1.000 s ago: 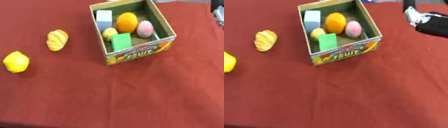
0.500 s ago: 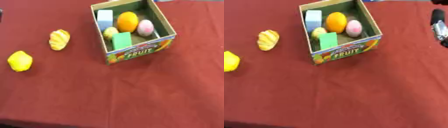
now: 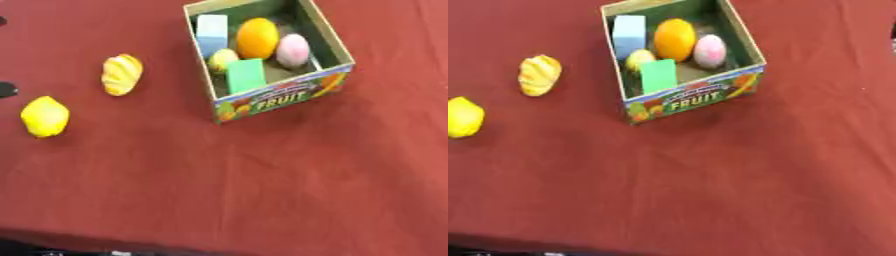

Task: Pick up objects on the table and place them in the box.

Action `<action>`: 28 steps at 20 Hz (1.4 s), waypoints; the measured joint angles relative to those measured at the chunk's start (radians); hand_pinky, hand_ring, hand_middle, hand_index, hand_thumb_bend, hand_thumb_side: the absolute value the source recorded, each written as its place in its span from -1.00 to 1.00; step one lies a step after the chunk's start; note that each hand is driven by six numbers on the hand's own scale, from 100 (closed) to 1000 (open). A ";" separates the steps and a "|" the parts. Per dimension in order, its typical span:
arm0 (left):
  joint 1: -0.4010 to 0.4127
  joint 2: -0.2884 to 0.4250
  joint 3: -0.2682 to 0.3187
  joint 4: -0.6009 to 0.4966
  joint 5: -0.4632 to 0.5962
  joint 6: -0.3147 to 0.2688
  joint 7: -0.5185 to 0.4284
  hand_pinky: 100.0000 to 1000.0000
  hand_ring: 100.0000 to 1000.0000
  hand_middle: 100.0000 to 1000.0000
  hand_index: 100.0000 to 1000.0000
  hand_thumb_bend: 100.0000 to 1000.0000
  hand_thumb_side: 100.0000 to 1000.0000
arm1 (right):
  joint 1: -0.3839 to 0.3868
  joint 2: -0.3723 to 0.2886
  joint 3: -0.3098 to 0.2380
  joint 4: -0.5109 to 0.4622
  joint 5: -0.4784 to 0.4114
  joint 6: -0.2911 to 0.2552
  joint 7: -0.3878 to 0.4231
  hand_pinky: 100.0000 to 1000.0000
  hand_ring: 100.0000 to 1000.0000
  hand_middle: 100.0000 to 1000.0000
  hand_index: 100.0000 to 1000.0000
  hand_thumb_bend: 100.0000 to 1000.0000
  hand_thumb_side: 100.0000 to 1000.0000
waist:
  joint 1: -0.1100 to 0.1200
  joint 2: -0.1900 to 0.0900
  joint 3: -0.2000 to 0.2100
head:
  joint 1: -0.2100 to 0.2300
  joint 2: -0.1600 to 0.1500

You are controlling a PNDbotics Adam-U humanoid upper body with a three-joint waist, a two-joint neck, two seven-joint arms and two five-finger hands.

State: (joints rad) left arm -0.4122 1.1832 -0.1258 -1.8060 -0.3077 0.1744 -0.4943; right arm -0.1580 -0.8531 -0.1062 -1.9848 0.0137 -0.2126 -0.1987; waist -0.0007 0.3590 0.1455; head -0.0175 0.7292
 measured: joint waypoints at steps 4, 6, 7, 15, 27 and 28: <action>0.028 0.006 -0.039 0.009 0.010 0.015 -0.037 0.63 0.53 0.40 0.69 0.23 -0.82 | -0.007 0.008 0.001 0.000 0.000 0.011 -0.014 0.56 0.40 0.24 0.45 -1.00 -0.18 | 0.003 0.005 0.001 | 0.004 0.000; 0.033 0.006 -0.055 0.017 0.023 0.030 -0.041 0.62 0.53 0.39 0.67 0.27 -0.90 | -0.010 0.014 0.002 0.000 0.000 0.014 -0.016 0.56 0.39 0.23 0.44 -1.00 -0.19 | 0.003 0.005 -0.003 | 0.009 0.000; 0.033 0.006 -0.063 0.021 0.029 0.041 -0.041 0.62 0.54 0.40 0.66 0.31 -0.96 | -0.013 0.014 0.002 0.000 0.000 0.015 -0.017 0.56 0.39 0.23 0.44 -1.00 -0.19 | 0.003 0.006 -0.004 | 0.013 0.000; 0.015 -0.008 -0.125 0.075 -0.028 0.139 -0.035 0.61 0.55 0.45 0.70 0.34 -0.99 | -0.018 0.036 0.002 0.000 0.000 0.019 -0.019 0.55 0.37 0.21 0.43 -1.00 -0.20 | -0.002 0.012 -0.019 | 0.059 0.000; -0.015 -0.053 -0.146 0.167 -0.089 0.175 -0.034 0.51 0.46 0.35 0.60 0.10 -1.00 | -0.026 0.060 0.002 0.000 -0.009 0.035 -0.024 0.54 0.35 0.19 0.42 -1.00 -0.18 | -0.004 0.025 -0.033 | 0.071 -0.001; -0.019 -0.057 -0.148 0.171 -0.092 0.177 -0.032 0.50 0.46 0.35 0.60 0.07 -1.00 | -0.026 0.063 0.001 0.000 -0.009 0.036 -0.025 0.54 0.35 0.19 0.42 -1.00 -0.18 | -0.004 0.025 -0.034 | 0.072 -0.001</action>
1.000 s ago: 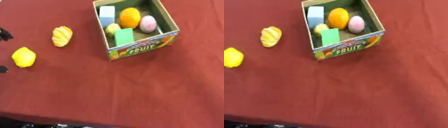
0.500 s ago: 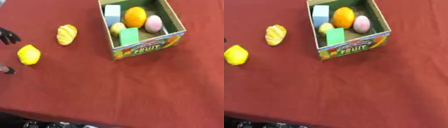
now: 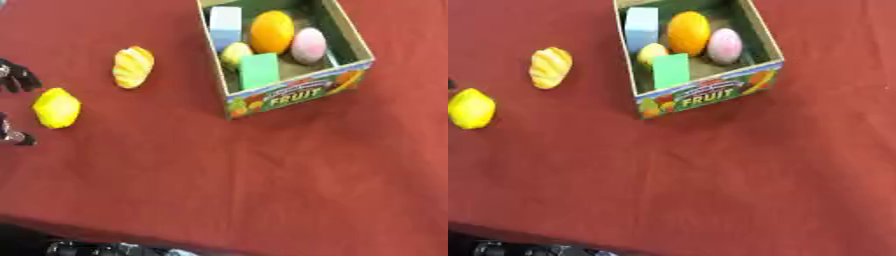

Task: Pick up objects on the table and place them in the box.

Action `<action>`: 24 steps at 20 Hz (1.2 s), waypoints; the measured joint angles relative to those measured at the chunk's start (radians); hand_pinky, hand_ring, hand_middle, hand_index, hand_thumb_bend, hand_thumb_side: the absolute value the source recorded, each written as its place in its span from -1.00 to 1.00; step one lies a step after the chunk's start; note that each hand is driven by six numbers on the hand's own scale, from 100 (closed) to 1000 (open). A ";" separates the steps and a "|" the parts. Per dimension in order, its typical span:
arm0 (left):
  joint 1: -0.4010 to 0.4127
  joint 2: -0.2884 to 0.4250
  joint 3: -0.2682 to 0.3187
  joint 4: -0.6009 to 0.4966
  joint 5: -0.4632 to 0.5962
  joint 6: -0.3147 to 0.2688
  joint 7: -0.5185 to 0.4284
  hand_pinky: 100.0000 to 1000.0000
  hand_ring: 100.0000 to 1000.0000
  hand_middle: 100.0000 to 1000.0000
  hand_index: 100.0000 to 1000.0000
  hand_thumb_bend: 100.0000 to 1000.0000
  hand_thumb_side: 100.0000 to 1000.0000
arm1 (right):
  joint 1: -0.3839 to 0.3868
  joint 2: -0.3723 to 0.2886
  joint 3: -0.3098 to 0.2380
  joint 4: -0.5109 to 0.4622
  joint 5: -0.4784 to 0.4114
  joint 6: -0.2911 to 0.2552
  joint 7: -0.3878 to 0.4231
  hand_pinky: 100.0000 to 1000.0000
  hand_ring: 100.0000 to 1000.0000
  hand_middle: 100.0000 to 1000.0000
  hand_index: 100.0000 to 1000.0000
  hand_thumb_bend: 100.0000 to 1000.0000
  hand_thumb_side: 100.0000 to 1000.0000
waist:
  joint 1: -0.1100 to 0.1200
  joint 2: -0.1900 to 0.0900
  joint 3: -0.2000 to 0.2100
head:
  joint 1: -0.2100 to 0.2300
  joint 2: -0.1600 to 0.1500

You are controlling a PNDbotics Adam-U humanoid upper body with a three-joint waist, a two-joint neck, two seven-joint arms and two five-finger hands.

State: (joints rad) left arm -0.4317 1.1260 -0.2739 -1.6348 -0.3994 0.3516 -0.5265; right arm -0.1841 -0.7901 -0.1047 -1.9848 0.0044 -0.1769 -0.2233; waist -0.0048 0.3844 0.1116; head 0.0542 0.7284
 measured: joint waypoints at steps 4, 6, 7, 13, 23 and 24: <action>-0.019 -0.014 -0.012 0.017 -0.004 0.005 0.006 0.49 0.44 0.34 0.60 -0.04 -1.00 | 0.000 0.004 0.000 0.000 -0.007 0.004 -0.001 0.53 0.35 0.19 0.42 -1.00 -0.17 | 0.001 0.004 -0.002 | 0.001 0.000; -0.031 -0.024 -0.019 0.026 0.001 0.003 0.012 0.49 0.43 0.33 0.59 -0.09 -1.00 | -0.001 0.005 0.000 0.000 -0.008 0.007 -0.001 0.53 0.34 0.18 0.42 -1.00 -0.17 | 0.001 0.004 -0.002 | 0.001 0.000; -0.038 -0.029 -0.024 0.031 0.005 0.002 0.015 0.49 0.43 0.33 0.59 -0.10 -1.00 | -0.001 0.007 0.000 0.000 -0.009 0.007 0.000 0.53 0.34 0.18 0.42 -1.00 -0.16 | 0.001 0.004 -0.003 | 0.001 0.000; -0.094 -0.070 -0.057 0.075 0.023 -0.010 0.018 0.48 0.40 0.30 0.61 -0.19 -1.00 | -0.002 0.014 0.000 0.000 -0.016 0.012 0.004 0.52 0.33 0.17 0.41 -1.00 -0.16 | 0.002 0.004 -0.007 | 0.005 -0.004; -0.133 -0.110 -0.067 0.083 0.027 -0.041 0.017 0.39 0.20 0.06 0.32 -0.51 -1.00 | -0.003 0.029 -0.001 0.000 -0.025 0.018 0.009 0.52 0.33 0.17 0.41 -1.00 -0.15 | 0.001 0.004 -0.006 | 0.005 -0.007; -0.133 -0.110 -0.058 0.063 0.026 -0.042 0.020 0.38 0.21 0.05 0.31 -0.52 -1.00 | -0.002 0.029 -0.002 0.000 -0.025 0.018 0.009 0.52 0.33 0.17 0.41 -1.00 -0.16 | 0.001 0.004 -0.005 | 0.005 -0.007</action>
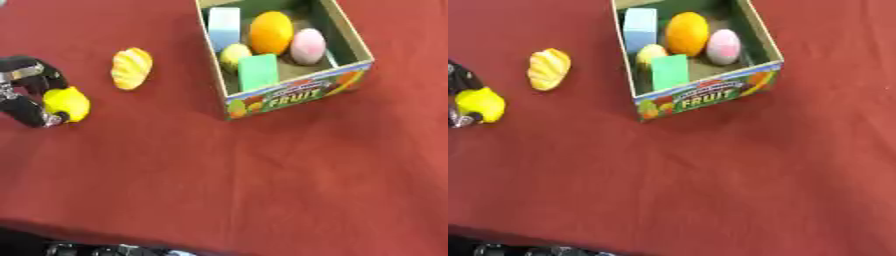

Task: Pick up objects on the table and place them in the box.

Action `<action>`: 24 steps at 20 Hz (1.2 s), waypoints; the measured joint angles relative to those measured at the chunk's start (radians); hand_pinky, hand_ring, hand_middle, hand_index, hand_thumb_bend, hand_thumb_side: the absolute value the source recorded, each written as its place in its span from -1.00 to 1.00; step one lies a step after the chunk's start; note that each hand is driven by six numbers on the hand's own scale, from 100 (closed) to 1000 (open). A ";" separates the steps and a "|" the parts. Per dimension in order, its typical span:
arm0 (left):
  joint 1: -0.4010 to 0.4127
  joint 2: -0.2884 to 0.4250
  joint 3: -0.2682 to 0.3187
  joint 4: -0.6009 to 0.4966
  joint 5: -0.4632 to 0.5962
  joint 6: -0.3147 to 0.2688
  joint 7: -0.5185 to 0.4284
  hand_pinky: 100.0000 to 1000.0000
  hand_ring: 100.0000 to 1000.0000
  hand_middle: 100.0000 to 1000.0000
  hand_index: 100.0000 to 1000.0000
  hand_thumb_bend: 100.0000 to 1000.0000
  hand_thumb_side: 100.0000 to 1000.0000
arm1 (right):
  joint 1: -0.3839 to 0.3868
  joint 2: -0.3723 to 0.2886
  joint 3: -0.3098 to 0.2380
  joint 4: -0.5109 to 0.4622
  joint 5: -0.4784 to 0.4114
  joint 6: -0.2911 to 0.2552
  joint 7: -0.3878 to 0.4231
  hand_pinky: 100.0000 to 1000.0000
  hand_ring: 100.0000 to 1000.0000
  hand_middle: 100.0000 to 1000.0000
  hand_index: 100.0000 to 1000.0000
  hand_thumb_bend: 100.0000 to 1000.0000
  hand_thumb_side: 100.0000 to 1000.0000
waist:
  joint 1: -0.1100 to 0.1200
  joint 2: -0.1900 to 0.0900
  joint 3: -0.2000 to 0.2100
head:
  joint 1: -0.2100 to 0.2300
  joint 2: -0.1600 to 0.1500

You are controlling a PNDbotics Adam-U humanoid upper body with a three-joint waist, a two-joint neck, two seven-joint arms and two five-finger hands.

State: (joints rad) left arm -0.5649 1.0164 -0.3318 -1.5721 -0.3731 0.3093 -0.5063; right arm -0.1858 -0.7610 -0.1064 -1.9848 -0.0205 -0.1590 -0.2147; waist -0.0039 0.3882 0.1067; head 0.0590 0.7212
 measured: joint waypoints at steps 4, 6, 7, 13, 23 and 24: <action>-0.027 0.008 0.046 -0.114 -0.001 0.000 0.009 0.38 0.18 0.06 0.30 -0.52 -1.00 | 0.002 0.000 -0.003 0.000 0.000 0.000 -0.002 0.52 0.33 0.17 0.41 -1.00 -0.15 | 0.000 -0.001 0.005 | -0.004 0.000; -0.064 0.013 0.060 -0.172 -0.002 0.001 0.005 0.37 0.18 0.06 0.30 -0.50 -1.00 | 0.003 0.000 -0.004 0.000 0.000 -0.001 -0.002 0.52 0.33 0.17 0.41 -1.00 -0.15 | 0.002 -0.005 0.007 | -0.005 0.001; -0.084 0.014 0.064 -0.197 -0.002 0.001 -0.001 0.37 0.18 0.06 0.30 -0.50 -1.00 | 0.003 0.000 -0.004 0.000 0.000 -0.001 -0.002 0.52 0.33 0.18 0.41 -1.00 -0.15 | 0.003 -0.007 0.009 | -0.006 0.001; -0.217 -0.013 0.052 -0.259 0.004 0.002 -0.064 0.36 0.15 0.04 0.30 -0.50 -1.00 | 0.010 0.000 -0.004 0.000 0.000 -0.002 -0.001 0.52 0.33 0.18 0.41 -1.00 -0.14 | 0.014 -0.013 0.009 | -0.009 0.005; -0.478 -0.247 -0.022 -0.135 -0.001 -0.020 -0.153 0.34 0.14 0.05 0.34 -0.25 -1.00 | -0.003 0.000 -0.003 0.000 -0.013 -0.004 0.004 0.52 0.32 0.18 0.40 -1.00 -0.15 | 0.027 -0.017 -0.018 | -0.012 0.005; -0.498 -0.274 -0.028 -0.114 -0.009 -0.026 -0.159 0.34 0.14 0.05 0.34 -0.22 -1.00 | -0.006 0.000 -0.002 0.000 -0.017 -0.005 0.006 0.52 0.32 0.18 0.40 -1.00 -0.14 | 0.027 -0.017 -0.021 | -0.012 0.005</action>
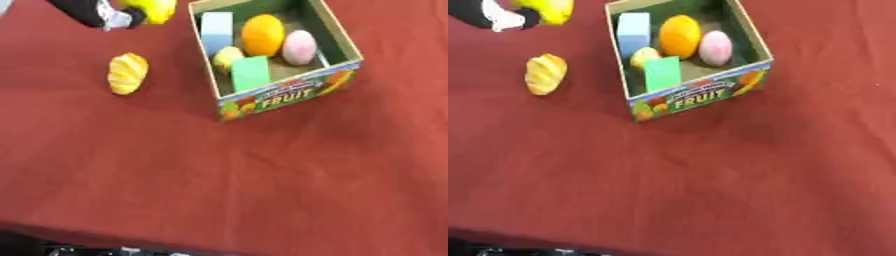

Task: Pick up objects on the table and place them in the box.

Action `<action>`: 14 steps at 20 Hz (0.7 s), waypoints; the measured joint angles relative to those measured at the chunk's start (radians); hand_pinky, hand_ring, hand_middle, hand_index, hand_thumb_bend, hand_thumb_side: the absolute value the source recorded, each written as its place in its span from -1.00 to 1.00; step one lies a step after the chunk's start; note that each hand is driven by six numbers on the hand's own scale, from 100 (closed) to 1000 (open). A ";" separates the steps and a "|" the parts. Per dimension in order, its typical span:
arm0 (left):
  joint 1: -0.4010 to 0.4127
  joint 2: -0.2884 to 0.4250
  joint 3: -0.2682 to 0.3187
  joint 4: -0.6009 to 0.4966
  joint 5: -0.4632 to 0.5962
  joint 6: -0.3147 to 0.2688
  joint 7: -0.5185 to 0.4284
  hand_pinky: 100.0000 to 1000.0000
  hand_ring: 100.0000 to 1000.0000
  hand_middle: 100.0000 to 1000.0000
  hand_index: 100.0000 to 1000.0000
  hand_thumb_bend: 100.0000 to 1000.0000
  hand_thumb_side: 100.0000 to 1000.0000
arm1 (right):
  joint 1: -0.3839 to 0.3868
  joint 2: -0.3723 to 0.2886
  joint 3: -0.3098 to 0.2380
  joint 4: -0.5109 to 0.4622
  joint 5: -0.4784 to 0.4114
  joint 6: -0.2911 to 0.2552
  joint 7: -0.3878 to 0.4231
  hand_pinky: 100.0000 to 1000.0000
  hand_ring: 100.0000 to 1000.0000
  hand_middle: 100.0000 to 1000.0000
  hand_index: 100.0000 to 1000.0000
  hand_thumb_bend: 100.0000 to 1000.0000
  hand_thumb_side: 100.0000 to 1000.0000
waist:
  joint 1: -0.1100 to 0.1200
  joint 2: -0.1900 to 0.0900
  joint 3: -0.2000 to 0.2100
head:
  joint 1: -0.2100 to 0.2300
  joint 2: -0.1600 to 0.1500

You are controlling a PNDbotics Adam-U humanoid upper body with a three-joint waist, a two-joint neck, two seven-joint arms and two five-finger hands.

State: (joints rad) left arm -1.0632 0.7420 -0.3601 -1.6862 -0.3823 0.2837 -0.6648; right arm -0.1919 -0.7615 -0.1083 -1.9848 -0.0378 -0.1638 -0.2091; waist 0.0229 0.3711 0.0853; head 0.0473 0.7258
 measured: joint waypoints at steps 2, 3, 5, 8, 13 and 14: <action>-0.033 -0.053 -0.011 0.044 -0.021 -0.013 -0.008 0.33 0.14 0.05 0.34 -0.20 -1.00 | -0.002 0.000 0.003 0.000 -0.004 0.000 0.001 0.51 0.32 0.17 0.40 -1.00 -0.14 | 0.001 0.000 -0.006 | 0.001 0.000; -0.047 -0.076 -0.015 0.065 -0.032 -0.020 -0.010 0.33 0.14 0.04 0.34 -0.20 -1.00 | -0.003 0.000 0.004 0.000 -0.007 0.000 0.002 0.51 0.32 0.17 0.40 -1.00 -0.14 | 0.003 0.000 -0.009 | 0.002 -0.001; -0.068 -0.115 -0.021 0.110 -0.050 -0.031 -0.011 0.32 0.13 0.03 0.34 -0.25 -1.00 | -0.010 0.000 0.004 0.000 -0.010 0.000 0.005 0.51 0.32 0.17 0.40 -1.00 -0.13 | 0.007 0.003 -0.014 | 0.003 -0.001; -0.096 -0.175 -0.028 0.188 -0.070 -0.042 -0.006 0.32 0.13 0.03 0.34 -0.30 -1.00 | -0.020 0.000 0.005 0.000 -0.016 0.003 0.011 0.51 0.32 0.17 0.40 -1.00 -0.13 | 0.012 0.009 -0.026 | 0.005 -0.002; -0.129 -0.257 -0.036 0.316 -0.100 -0.063 0.013 0.32 0.13 0.04 0.35 -0.35 -1.00 | -0.034 0.000 0.010 0.000 -0.023 0.005 0.019 0.51 0.32 0.17 0.40 -1.00 -0.13 | 0.015 0.014 -0.044 | 0.013 -0.006; -0.134 -0.273 -0.037 0.341 -0.107 -0.069 0.017 0.32 0.14 0.05 0.36 -0.38 -1.00 | -0.038 0.000 0.010 0.000 -0.026 0.006 0.021 0.51 0.32 0.17 0.40 -1.00 -0.13 | 0.016 0.015 -0.047 | 0.013 -0.007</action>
State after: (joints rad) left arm -1.1971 0.4695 -0.3969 -1.3448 -0.4894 0.2146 -0.6475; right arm -0.2295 -0.7615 -0.0979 -1.9848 -0.0636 -0.1582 -0.1885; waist 0.0387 0.3862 0.0381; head 0.0605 0.7192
